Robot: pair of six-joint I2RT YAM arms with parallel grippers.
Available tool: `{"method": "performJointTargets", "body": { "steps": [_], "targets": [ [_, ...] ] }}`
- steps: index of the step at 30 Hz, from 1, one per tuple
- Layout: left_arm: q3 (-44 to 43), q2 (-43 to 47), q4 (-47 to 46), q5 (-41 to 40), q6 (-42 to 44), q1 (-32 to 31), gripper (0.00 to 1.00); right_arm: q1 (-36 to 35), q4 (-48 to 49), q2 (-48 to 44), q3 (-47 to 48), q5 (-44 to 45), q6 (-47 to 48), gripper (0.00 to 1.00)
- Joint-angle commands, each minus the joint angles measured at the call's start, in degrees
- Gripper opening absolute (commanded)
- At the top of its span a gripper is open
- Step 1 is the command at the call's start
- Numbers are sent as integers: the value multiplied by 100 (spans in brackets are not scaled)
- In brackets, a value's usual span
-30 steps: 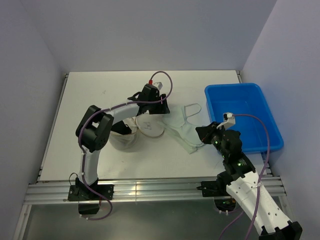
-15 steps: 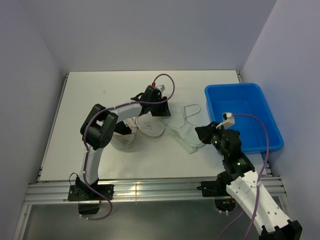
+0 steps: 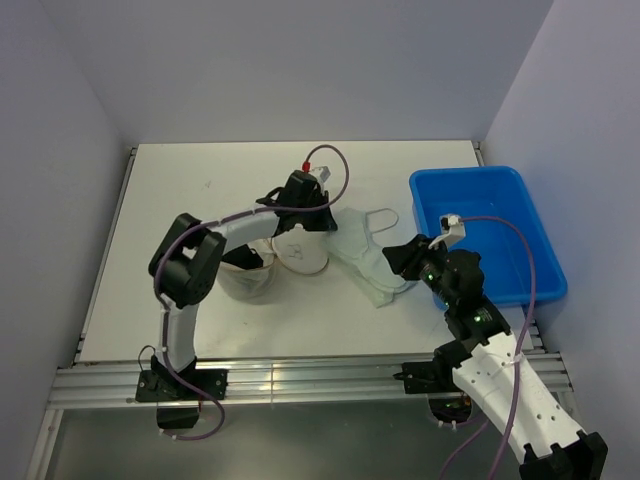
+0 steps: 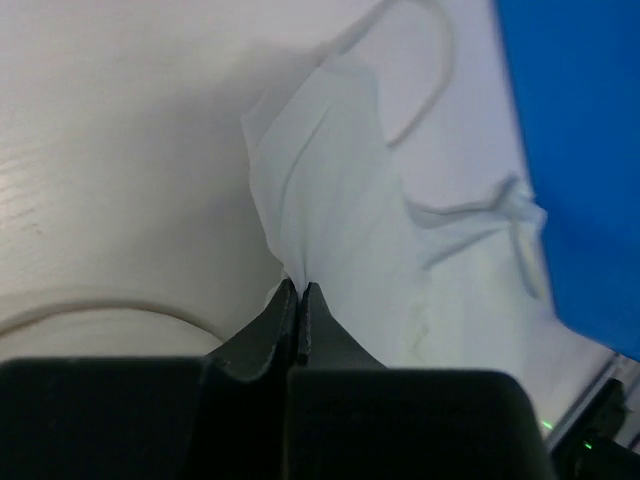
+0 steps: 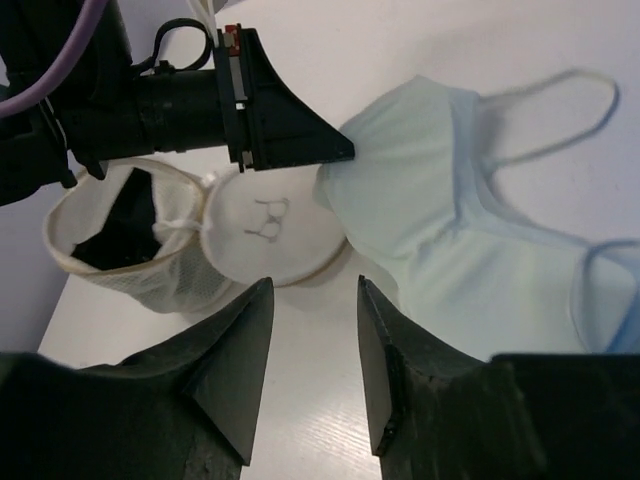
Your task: Place the bra in the laundry bag and zip it closed
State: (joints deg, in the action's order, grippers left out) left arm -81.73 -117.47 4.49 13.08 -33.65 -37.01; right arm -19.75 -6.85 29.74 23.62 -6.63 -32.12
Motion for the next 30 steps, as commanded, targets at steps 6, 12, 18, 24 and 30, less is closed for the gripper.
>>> {"method": "performJointTargets", "body": {
  "steps": [6, 12, 18, 24, 30],
  "targets": [
    [641, 2491, -854, -463, 341, -833, 0, -38, 1361, 656, 1574, -1191, 408, 69],
    [782, 3712, -467, -491, 683, -1062, 0, -29, 1503, 1148, 2910, -1823, 1338, 86],
    [738, 4706, 323, -315, 1052, -1220, 0, -38, 431, 1815, 4229, -3824, 1963, 90],
    [588, 5216, 746, -447, 1325, -1458, 0, -257, 79, 2273, 4257, -4171, 1919, 90],
    [536, 5428, 1018, -570, 1405, -1519, 0, -556, -18, 2309, 4081, -4636, 1946, 81]
  ]
}}
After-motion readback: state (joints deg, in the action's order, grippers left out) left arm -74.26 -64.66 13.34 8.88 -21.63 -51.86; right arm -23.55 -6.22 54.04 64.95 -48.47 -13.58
